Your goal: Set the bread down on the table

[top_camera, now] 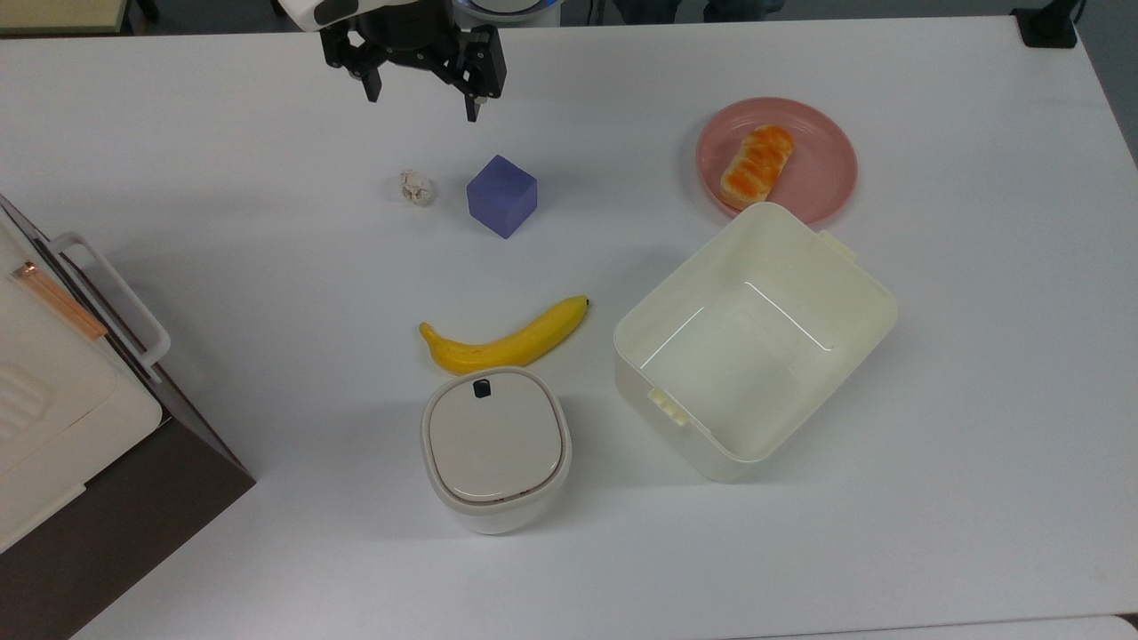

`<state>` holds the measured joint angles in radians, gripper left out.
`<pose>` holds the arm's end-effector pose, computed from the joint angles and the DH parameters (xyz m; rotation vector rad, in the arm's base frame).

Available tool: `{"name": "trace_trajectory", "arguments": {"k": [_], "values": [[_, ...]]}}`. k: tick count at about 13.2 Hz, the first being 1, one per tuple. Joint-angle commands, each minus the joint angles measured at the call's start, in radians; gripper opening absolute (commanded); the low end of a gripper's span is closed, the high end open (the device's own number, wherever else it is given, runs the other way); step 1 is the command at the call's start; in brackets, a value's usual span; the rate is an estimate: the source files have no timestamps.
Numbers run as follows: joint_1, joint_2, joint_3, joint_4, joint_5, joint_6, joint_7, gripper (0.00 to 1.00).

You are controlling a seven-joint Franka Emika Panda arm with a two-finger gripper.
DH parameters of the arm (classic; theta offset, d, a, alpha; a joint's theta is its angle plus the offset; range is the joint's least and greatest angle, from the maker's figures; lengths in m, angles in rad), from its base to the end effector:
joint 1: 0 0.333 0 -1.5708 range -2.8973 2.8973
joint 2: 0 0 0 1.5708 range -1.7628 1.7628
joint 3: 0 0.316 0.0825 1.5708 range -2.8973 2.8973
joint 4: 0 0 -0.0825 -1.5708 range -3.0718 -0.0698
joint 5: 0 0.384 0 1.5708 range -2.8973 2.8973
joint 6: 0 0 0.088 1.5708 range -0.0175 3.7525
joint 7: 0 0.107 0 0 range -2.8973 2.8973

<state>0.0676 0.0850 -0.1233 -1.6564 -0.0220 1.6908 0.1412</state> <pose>0.5829 -0.0321 0.5461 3.0918 -0.3001 -0.0754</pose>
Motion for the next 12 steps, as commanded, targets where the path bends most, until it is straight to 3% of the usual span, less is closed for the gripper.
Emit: {"name": "trace_trajectory", "arguments": {"k": [1,12], "values": [[-0.015,-0.014,-0.007,0.020,0.007,-0.037,-0.035,1.00],[-0.028,-0.014,-0.007,0.020,0.008,-0.037,-0.055,1.00]]}}
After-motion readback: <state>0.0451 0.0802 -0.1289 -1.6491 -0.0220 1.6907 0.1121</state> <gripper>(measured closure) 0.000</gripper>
